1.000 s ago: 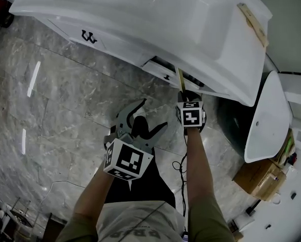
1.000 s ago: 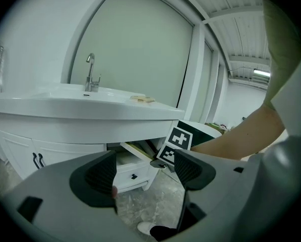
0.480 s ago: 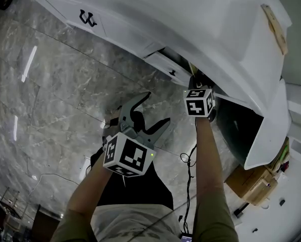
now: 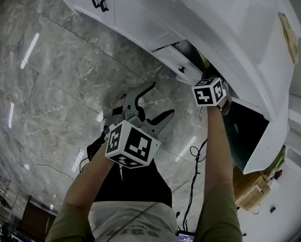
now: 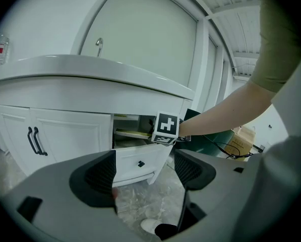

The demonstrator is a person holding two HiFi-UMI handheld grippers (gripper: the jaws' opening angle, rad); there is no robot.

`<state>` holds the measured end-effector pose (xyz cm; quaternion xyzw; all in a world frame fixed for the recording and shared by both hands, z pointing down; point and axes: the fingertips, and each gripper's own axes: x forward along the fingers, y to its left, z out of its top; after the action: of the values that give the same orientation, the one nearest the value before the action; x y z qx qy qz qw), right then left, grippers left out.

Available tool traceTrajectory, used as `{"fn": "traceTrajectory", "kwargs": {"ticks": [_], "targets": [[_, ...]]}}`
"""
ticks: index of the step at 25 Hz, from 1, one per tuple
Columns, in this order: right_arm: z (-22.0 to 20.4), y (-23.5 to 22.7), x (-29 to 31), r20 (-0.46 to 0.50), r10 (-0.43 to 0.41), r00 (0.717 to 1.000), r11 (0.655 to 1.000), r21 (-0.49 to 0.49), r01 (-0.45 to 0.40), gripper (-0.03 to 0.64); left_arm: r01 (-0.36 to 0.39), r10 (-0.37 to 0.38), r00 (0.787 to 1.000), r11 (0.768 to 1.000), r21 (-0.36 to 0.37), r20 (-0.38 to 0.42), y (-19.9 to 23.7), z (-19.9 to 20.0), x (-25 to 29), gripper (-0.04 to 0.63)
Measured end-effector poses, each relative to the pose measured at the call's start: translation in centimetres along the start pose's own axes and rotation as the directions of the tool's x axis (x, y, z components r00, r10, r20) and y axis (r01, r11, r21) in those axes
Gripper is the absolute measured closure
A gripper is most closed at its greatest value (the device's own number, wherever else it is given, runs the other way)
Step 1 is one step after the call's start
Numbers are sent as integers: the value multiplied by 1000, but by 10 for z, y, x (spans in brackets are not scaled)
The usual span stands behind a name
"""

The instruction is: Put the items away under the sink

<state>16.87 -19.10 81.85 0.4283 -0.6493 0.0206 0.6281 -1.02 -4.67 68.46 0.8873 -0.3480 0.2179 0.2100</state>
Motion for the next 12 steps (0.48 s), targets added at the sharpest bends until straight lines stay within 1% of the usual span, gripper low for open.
{"fn": "traceTrajectory", "kwargs": {"ticks": [4,8,12], "targets": [[4,-2,8,-9,-18,1000,999,-42,17,546,-1,1,1000,1000,-17,13,3,-4,5,249],[5,-6,15,-16,-36,999,996,-86,35,546,11,-11,1000,1000,-4,18,1,-6,14,245],[-1,-12,24,-38,-51,998,993,-107,47,546,28,-28,1000,1000,12,13,-3,-9,23,239]]}}
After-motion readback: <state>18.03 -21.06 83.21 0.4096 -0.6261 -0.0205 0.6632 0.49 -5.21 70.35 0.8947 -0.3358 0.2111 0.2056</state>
